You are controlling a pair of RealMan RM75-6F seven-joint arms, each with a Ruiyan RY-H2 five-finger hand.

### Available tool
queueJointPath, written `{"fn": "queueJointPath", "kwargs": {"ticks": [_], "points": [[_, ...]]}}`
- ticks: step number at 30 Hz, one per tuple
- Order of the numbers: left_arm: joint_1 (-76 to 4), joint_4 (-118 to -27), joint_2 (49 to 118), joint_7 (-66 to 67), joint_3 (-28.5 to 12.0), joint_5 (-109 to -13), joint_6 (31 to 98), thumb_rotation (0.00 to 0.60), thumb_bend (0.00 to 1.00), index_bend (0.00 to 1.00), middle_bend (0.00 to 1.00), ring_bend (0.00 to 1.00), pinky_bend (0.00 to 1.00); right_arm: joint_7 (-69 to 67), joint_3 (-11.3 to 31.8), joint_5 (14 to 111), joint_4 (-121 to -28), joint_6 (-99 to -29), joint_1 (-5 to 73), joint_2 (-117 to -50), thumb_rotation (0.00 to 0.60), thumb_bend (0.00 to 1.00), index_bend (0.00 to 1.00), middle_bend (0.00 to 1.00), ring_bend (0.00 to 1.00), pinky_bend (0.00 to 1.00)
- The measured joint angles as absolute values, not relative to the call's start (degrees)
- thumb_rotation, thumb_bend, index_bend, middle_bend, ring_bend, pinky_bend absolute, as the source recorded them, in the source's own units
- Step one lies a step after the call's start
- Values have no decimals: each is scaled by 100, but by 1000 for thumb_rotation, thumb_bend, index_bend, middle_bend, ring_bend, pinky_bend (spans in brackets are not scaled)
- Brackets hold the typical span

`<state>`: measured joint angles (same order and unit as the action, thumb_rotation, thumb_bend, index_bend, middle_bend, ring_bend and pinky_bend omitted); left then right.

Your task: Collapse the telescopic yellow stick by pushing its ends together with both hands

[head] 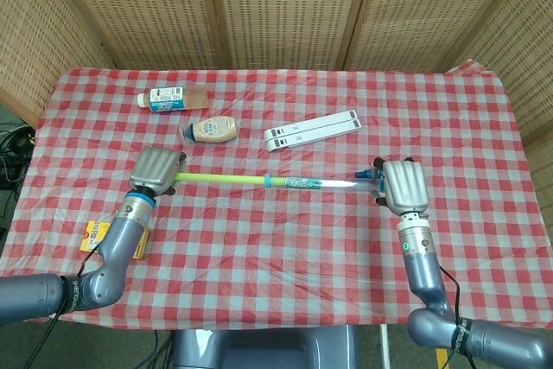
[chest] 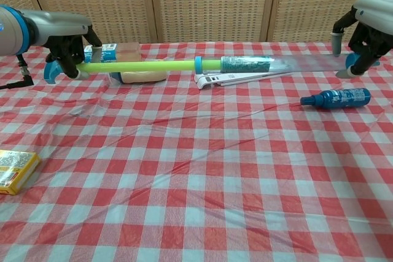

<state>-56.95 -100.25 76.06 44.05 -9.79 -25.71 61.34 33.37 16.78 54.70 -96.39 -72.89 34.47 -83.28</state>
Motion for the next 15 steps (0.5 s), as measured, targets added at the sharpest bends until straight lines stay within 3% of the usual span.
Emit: {"fn": "queueJointPath", "kwargs": {"ticks": [15], "points": [[-5962,-9638,8290,4457,-1036,-2462,6156,600,465,736,882,810,695,3413,1559,5629,-9595,-7154,3645,-8524,600,424,691,1000,1000,511]]}}
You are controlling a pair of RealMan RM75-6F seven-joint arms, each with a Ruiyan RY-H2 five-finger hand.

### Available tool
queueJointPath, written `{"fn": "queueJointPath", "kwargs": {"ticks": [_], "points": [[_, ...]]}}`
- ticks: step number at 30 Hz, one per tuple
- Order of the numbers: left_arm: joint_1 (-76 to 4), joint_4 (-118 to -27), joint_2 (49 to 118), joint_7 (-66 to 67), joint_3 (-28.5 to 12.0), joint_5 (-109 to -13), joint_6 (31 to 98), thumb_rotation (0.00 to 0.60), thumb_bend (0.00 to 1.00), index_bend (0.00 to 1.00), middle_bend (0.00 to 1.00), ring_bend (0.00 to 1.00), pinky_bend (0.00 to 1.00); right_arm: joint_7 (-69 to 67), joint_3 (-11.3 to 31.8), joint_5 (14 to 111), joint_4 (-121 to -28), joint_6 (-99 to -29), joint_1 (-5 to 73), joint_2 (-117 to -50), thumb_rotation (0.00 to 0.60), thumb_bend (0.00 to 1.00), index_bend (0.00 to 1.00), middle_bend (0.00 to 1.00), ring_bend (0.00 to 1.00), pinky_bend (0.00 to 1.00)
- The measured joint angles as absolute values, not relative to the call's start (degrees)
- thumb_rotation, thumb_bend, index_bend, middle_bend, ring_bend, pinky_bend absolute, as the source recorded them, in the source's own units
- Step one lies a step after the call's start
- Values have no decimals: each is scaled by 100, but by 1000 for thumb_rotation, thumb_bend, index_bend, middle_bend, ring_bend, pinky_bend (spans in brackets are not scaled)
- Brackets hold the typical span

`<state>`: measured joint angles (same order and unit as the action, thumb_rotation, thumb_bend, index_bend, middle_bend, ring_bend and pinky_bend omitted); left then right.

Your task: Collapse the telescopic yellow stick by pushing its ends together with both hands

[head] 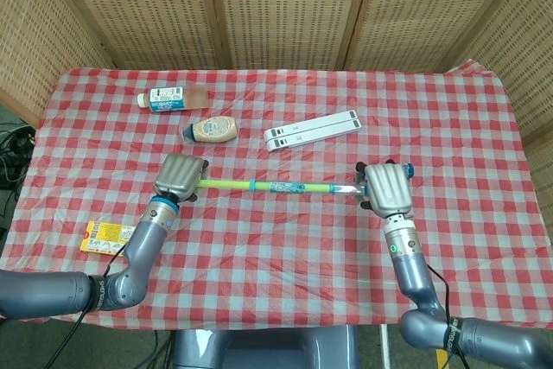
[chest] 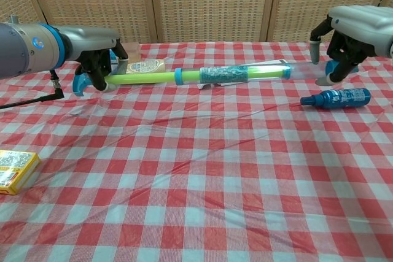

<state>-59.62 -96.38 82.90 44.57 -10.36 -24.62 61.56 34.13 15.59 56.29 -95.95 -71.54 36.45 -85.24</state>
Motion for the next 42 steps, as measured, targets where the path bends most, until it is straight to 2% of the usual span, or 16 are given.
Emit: {"fn": "queueJointPath", "kwargs": {"ticks": [16,36,39,42], "points": [[-6172,-9486,8497,4328,-1181,-2493,5944,600,465,730,882,809,695,3637,1547,5556,-9540,-7033,3893,-8714,600,422,691,1000,1000,511],[-6138,-9505,8594,3941,-1232,-2962,5993,600,465,708,879,809,682,3170,1454,5764,-9640,-6914,3828,-8491,600,413,691,1000,1000,511],[-6130,-9531,8582,3928,-1225,-2976,6001,600,464,659,833,781,633,3158,1424,5764,-9637,-6884,3821,-8465,600,414,676,1000,999,510],[-6123,-9565,8554,3940,-1215,-2937,6009,600,457,545,651,629,522,3108,1403,5820,-9617,-6869,3815,-8440,600,415,598,937,921,485]]}}
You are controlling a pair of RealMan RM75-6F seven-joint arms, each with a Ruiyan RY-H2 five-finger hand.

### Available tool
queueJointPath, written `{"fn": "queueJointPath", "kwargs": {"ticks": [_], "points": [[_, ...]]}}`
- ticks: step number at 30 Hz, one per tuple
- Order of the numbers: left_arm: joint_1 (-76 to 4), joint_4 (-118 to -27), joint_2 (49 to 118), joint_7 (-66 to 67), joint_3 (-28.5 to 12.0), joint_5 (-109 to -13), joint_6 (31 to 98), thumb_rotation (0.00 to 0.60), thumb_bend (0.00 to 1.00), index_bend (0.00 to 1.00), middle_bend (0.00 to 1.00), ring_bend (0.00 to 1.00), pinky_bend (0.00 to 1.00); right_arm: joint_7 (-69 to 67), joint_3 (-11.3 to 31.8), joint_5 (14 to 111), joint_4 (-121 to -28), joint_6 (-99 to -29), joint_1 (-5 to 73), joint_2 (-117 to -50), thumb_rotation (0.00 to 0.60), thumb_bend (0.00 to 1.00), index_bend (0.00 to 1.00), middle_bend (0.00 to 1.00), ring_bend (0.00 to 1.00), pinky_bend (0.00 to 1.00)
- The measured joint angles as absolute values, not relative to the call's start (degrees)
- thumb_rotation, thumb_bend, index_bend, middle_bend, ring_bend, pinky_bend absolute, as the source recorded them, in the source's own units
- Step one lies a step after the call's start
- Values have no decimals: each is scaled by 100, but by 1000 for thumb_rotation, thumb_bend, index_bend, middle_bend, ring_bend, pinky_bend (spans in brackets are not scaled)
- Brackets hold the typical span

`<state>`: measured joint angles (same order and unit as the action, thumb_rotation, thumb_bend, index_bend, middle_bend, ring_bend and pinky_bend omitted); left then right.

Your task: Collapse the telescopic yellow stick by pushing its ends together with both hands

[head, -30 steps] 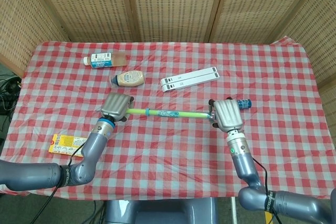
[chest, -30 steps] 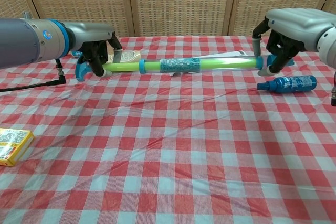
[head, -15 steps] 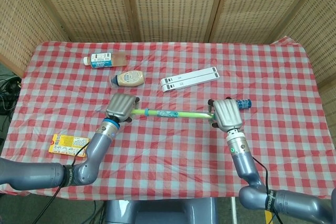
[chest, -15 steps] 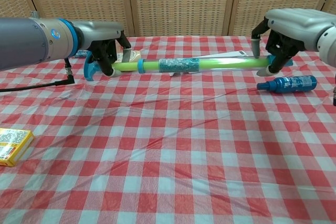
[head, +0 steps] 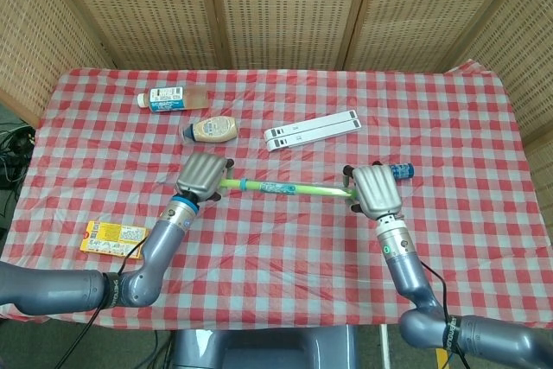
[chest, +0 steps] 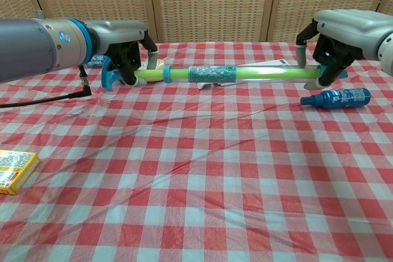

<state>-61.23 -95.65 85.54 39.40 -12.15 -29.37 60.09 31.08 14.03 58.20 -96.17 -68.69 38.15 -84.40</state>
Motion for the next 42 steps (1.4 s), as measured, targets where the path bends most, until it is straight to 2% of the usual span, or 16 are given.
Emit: {"fn": "queueJointPath", "kwargs": {"ticks": [2,5,8,10,13,22,26,28,34,37,42], "points": [[-6115,-9609,8522,3942,-1213,-2879,6007,600,446,423,487,491,427,3058,1370,5854,-9588,-6840,3799,-8400,600,410,499,787,786,385],[-6095,-9683,8453,3940,-1207,-2777,6004,600,430,334,296,327,284,3088,1337,5777,-9594,-6779,3786,-8337,600,387,359,506,554,221],[-6064,-9760,8376,3931,-1187,-2690,5996,600,420,245,143,164,156,3187,1297,5619,-9619,-6733,3770,-8279,600,360,268,317,366,139],[-6019,-9823,8321,3885,-1164,-2678,5994,600,416,178,79,70,87,3253,1261,5472,-9649,-6700,3749,-8238,600,340,211,191,223,57],[-5943,-9888,8286,3801,-1116,-2758,6016,600,413,134,41,14,35,3333,1197,5311,-9687,-6670,3710,-8177,600,331,165,96,124,13],[-5384,-10269,8077,3217,-866,-3672,6386,600,405,110,19,12,2,3028,877,5825,-9772,-7079,3301,-8001,600,319,116,1,11,0],[-4972,-10420,7954,2942,-617,-4452,6803,600,366,41,0,1,0,2729,670,6259,-9793,-7320,3044,-7926,600,280,46,0,0,0],[-4704,-10476,7889,2825,-444,-4904,7131,600,337,12,0,0,0,2474,544,6502,-9800,-7469,2874,-7885,600,237,5,0,0,0],[-3719,-10458,7795,2666,205,-6218,8401,600,234,0,0,0,0,1474,141,7381,-9543,-8026,2276,-7815,600,179,0,0,0,0],[-3226,-10367,7792,2719,522,-6603,8904,600,202,0,0,0,0,1010,-33,7701,-9278,-8300,1956,-7804,600,169,0,0,0,0],[-2597,-10173,7797,2818,789,-6919,9435,600,157,0,0,0,0,559,-172,7933,-8952,-8598,1599,-7782,600,151,0,0,0,0]]}}
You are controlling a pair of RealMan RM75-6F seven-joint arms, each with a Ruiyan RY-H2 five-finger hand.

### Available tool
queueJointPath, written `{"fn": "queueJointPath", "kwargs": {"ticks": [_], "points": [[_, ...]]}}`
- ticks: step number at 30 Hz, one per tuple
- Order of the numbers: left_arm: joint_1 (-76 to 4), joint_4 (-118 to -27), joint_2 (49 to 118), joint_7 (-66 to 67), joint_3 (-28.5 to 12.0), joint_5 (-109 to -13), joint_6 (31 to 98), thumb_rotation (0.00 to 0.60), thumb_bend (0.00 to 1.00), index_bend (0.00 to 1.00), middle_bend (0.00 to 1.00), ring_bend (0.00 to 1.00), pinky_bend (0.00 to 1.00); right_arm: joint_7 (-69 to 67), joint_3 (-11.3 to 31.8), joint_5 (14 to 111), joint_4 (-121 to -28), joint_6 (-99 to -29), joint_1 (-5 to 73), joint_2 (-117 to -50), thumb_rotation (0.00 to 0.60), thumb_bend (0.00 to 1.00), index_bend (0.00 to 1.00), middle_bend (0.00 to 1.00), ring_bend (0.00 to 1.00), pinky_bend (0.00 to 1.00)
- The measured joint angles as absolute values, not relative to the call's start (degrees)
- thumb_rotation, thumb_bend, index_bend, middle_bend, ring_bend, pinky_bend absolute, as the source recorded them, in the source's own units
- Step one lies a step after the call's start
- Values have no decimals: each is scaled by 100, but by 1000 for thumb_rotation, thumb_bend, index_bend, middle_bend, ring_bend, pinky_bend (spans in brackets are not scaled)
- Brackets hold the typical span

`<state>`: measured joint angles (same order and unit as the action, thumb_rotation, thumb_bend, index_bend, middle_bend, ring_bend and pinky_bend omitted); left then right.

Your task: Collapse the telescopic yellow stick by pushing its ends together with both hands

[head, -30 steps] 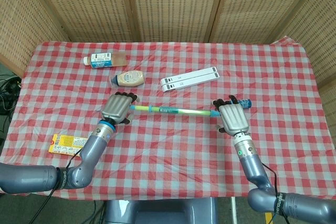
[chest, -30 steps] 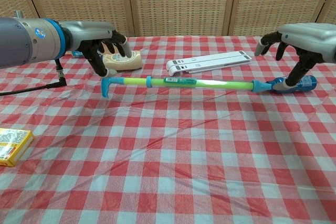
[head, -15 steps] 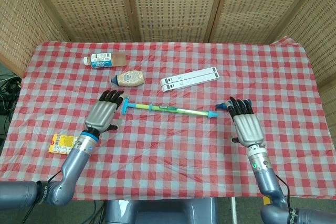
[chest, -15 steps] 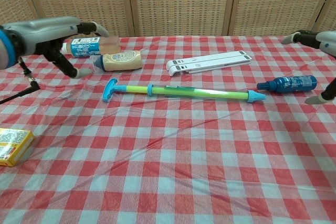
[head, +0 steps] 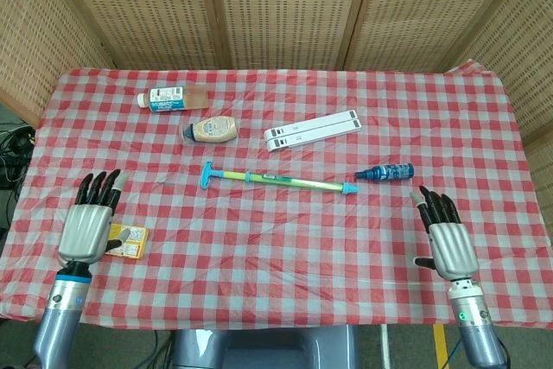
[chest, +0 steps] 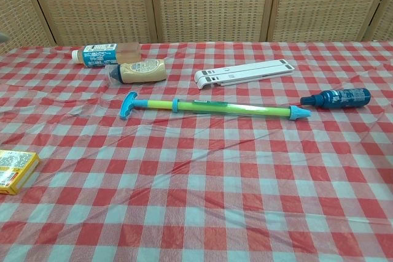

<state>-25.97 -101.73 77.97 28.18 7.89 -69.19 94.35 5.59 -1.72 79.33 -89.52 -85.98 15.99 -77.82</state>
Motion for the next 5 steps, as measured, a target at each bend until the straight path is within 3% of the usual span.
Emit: {"fn": "queueJointPath", "kwargs": {"ticks": [5], "points": [[-2039,-9969,7741,2849,985,-7123,9700,600,127,0,0,0,0,372,-224,8241,-8814,-8975,1261,-7630,600,148,0,0,0,0]]}}
